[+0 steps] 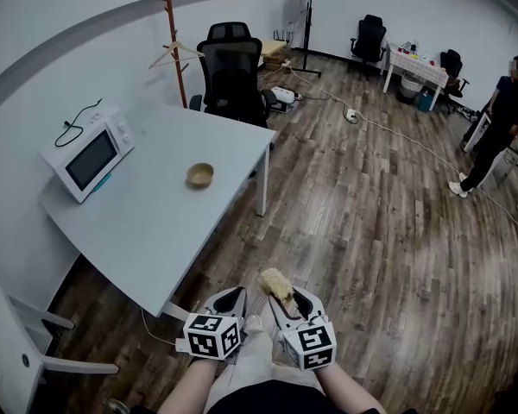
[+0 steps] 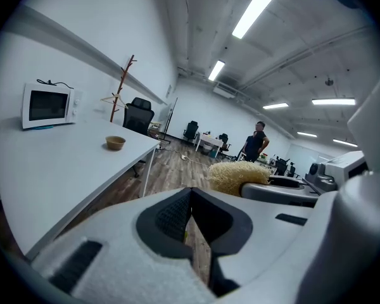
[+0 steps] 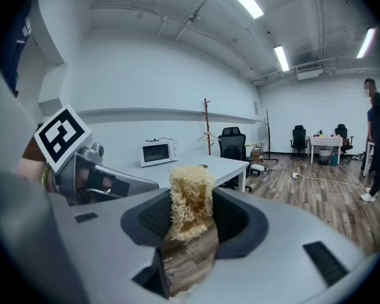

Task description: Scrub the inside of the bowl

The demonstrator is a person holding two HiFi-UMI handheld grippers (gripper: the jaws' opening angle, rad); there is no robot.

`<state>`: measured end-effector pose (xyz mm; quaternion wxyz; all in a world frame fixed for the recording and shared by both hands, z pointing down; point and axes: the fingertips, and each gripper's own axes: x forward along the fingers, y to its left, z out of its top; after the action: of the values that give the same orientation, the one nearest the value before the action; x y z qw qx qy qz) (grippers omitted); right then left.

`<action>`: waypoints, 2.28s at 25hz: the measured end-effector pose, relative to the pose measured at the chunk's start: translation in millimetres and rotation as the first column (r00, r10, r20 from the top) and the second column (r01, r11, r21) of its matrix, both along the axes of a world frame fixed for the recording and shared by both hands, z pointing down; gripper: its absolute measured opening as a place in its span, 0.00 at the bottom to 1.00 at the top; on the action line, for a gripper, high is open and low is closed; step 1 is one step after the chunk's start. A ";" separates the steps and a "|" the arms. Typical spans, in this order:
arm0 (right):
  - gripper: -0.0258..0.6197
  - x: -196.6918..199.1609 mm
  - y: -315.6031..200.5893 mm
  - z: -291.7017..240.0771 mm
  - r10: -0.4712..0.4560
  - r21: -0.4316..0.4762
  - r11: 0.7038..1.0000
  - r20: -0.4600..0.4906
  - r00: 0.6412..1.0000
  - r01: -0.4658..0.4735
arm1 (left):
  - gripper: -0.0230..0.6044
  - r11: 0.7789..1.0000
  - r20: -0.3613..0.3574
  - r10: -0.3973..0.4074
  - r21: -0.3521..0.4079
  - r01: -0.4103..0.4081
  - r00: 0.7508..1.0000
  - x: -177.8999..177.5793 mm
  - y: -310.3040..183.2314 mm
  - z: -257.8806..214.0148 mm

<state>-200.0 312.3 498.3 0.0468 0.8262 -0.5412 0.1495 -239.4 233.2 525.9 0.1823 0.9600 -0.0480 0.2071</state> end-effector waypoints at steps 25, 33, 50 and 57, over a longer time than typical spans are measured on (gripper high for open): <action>0.31 136.3 -124.3 1.4 -0.072 -0.029 0.997 0.012 0.997 0.072 | 0.07 0.997 0.012 -0.079 -0.024 0.080 0.997 130.4 -133.5 8.8; 0.31 178.8 -193.5 -7.7 -0.124 -0.022 0.992 -0.003 0.992 0.124 | 0.07 0.993 0.013 -0.115 -0.019 0.115 0.993 167.3 -195.3 8.6; 0.31 218.1 -298.4 7.5 -0.234 -0.028 0.972 0.035 0.972 0.235 | 0.07 0.965 0.052 -0.263 -0.011 0.264 0.963 189.8 -302.7 25.1; 0.32 235.6 -344.8 12.7 -0.331 -0.016 0.943 0.054 0.942 0.332 | 0.07 0.927 0.069 -0.372 -0.015 0.374 0.926 190.2 -338.5 32.8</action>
<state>35.7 -32.4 511.0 0.0678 0.7188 -0.6714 0.1669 -49.2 -105.3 558.7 0.2301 0.9236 -0.2324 0.2002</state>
